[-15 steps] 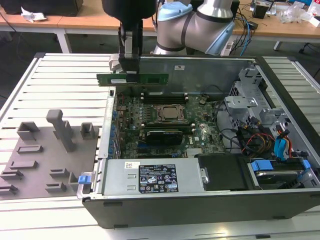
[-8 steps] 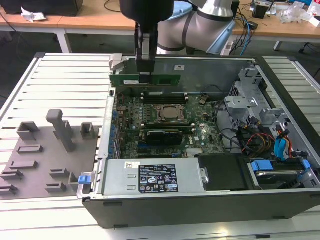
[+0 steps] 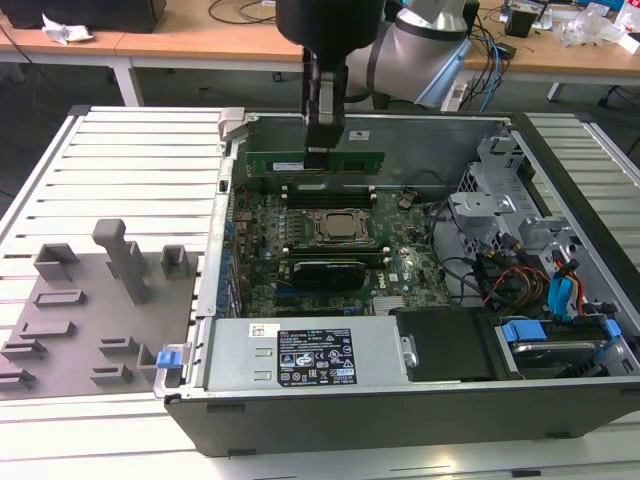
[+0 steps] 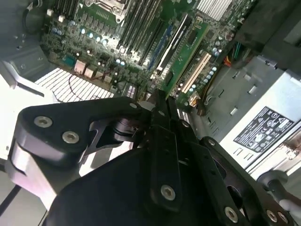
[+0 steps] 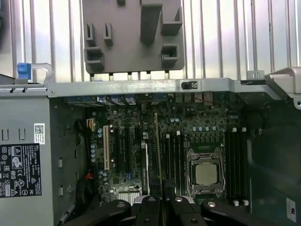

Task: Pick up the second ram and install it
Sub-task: 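Pick up the second ram and move it above second insertion slot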

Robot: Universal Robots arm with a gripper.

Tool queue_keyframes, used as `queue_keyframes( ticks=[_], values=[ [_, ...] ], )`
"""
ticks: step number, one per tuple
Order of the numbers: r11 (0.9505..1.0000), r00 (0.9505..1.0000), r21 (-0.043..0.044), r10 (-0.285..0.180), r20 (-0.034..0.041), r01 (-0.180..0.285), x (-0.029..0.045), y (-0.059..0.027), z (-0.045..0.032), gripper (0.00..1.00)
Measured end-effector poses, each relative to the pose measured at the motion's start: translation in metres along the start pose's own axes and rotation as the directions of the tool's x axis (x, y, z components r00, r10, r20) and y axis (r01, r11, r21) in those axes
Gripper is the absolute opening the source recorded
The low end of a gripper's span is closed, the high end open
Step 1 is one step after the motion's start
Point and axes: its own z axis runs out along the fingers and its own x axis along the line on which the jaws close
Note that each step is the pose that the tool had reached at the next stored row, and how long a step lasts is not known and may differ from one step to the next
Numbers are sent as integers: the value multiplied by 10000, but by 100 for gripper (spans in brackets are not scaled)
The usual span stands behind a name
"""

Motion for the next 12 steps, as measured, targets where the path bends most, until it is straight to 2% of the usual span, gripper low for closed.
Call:
queue_keyframes(
  ticks=[12],
  values=[
    [10000, 10000, -35, 3, 0, -3, -39, -323, 118, 13]
  ],
)
